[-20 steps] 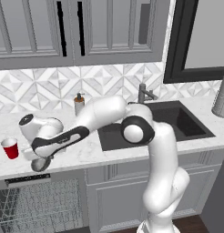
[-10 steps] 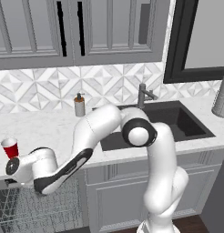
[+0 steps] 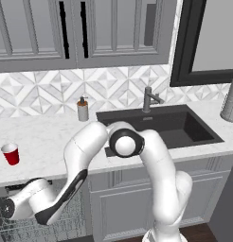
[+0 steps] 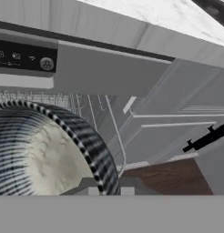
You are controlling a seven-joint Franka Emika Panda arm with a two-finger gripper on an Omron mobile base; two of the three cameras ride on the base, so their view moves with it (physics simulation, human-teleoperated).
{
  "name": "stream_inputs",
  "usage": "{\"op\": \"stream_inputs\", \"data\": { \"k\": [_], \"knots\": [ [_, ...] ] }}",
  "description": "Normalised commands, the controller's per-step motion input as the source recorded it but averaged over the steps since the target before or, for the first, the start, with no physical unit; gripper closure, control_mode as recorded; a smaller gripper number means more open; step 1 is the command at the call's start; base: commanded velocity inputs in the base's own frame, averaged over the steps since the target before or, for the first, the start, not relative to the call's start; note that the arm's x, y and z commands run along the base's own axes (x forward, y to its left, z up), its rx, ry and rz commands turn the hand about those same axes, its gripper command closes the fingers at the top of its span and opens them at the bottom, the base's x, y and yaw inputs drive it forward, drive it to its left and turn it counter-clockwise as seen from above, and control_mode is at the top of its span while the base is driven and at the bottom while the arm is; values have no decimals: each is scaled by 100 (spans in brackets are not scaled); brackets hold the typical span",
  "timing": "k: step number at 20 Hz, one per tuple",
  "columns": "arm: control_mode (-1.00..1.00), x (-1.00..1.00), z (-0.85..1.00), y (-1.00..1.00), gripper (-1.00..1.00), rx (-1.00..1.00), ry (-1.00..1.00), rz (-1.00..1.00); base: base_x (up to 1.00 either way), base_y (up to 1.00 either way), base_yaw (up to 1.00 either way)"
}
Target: Pick up the cup and bowl from the counter, place them in the dishwasher, and close the dishwasher door.
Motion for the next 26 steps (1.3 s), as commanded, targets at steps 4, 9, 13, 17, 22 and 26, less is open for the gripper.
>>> {"op": "stream_inputs", "data": {
  "k": [4, 9, 13, 17, 22, 26],
  "knots": [
    [-100, 48, -38, 14, 100, -6, 3, -5, 0, 0, 0],
    [-100, 46, -40, 15, 100, -6, 6, -2, 0, 0, 0],
    [-100, 32, -70, 49, 100, -11, 2, 0, 0, 0, 0],
    [-100, 39, -60, 11, 100, -2, 0, 0, 0, 0, 0],
    [-100, 13, -38, 2, 100, 0, 1, 0, 0, 0, 0],
    [-100, 0, -35, 10, -100, 0, 7, 0, 0, 0, 0]
  ]
}}
